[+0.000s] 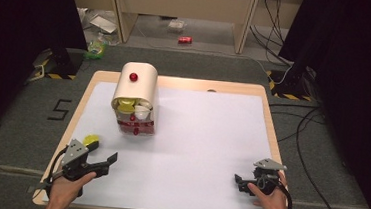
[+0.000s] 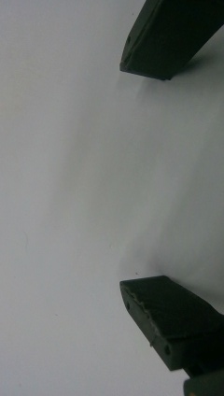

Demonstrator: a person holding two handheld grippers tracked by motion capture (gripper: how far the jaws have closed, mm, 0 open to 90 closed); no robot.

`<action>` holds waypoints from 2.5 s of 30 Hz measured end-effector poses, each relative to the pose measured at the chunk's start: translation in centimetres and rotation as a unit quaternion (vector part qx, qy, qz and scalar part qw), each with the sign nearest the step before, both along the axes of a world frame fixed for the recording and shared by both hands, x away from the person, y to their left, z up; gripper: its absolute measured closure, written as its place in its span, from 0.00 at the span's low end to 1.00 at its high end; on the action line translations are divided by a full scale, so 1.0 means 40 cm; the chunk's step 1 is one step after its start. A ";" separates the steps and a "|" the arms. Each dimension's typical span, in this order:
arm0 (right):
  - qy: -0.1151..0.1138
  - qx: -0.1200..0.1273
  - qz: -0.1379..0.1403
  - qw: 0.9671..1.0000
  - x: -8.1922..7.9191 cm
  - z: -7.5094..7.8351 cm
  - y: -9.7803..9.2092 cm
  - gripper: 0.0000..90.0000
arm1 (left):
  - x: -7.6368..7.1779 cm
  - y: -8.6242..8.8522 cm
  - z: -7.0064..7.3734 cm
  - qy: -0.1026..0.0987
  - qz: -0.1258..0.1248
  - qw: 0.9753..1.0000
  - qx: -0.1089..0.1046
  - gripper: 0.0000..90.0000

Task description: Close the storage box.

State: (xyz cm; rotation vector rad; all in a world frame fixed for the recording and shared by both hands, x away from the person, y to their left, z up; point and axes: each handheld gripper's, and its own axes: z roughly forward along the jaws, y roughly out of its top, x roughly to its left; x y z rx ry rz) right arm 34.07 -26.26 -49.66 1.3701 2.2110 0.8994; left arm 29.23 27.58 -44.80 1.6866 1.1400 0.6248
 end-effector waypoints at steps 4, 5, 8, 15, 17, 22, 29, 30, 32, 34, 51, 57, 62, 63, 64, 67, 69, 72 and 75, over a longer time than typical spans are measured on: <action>0.000 0.000 0.000 1.000 0.000 0.000 0.000 0.00 | -0.012 0.000 -0.013 0.002 0.000 1.000 0.001 0.20; 0.000 0.000 0.000 1.000 0.000 0.000 0.000 0.00 | -0.014 0.001 -0.017 0.004 -0.001 1.000 0.001 0.20; 0.000 0.000 0.000 1.000 0.000 0.000 0.000 0.00 | -0.019 0.001 -0.028 0.006 -0.003 1.000 0.002 0.20; 0.000 0.000 0.000 1.000 0.000 0.000 0.000 0.00 | -0.031 0.002 -0.047 0.007 -0.014 1.000 0.004 0.19; 0.000 0.000 0.000 1.000 0.000 0.000 0.000 0.00 | -0.034 0.004 -0.054 0.010 -0.014 1.000 0.004 0.19; 0.000 -0.001 0.000 1.000 0.000 0.000 0.000 0.00 | -0.041 0.002 -0.072 0.015 -0.020 1.000 0.011 0.19; 0.000 0.000 0.000 1.000 0.000 0.000 0.000 0.00 | -0.048 -0.006 -0.101 0.027 -0.029 0.999 0.029 0.18; 0.000 0.000 0.000 1.000 0.000 0.000 0.000 0.00 | -0.049 -0.005 -0.105 0.028 -0.030 0.999 0.034 0.18; 0.000 0.000 0.000 1.000 0.000 0.000 0.000 0.00 | -0.051 -0.006 -0.112 0.032 -0.032 0.998 0.039 0.18; 0.000 0.000 0.000 1.000 0.000 0.000 0.000 0.00 | -0.053 -0.006 -0.120 0.040 -0.033 0.998 0.036 0.18; 0.000 0.000 0.000 1.000 0.000 0.000 0.000 0.00 | -0.073 -0.008 -0.152 0.064 -0.036 0.995 0.066 0.18; 0.000 0.000 0.000 1.000 0.000 0.000 0.000 0.00 | -0.082 -0.009 -0.158 0.065 -0.039 0.994 0.078 0.18; 0.000 0.000 0.000 1.000 0.000 0.000 0.000 0.00 | -0.087 -0.005 -0.166 0.065 -0.039 0.994 0.077 0.18; 0.000 0.000 0.000 1.000 0.000 0.000 0.000 0.00 | -0.088 -0.003 -0.168 0.064 -0.039 0.994 0.075 0.18; 0.000 0.000 0.000 1.000 0.000 0.000 0.000 0.00 | -0.088 -0.002 -0.169 0.062 -0.039 0.995 0.073 0.18; 0.000 0.000 0.000 1.000 0.000 0.000 0.000 0.00 | -0.091 -0.001 -0.175 0.054 -0.040 0.995 0.068 0.17; 0.000 0.000 0.000 1.000 0.000 0.000 0.000 0.00 | -0.092 0.002 -0.179 0.050 -0.042 0.996 0.066 0.17; 0.000 0.000 -0.001 1.000 0.000 0.000 0.000 0.00 | -0.093 0.003 -0.180 0.047 -0.042 0.996 0.064 0.17; 0.000 0.000 0.000 1.000 0.000 0.000 0.000 0.00 | -0.093 0.003 -0.181 0.047 -0.042 0.996 0.063 0.17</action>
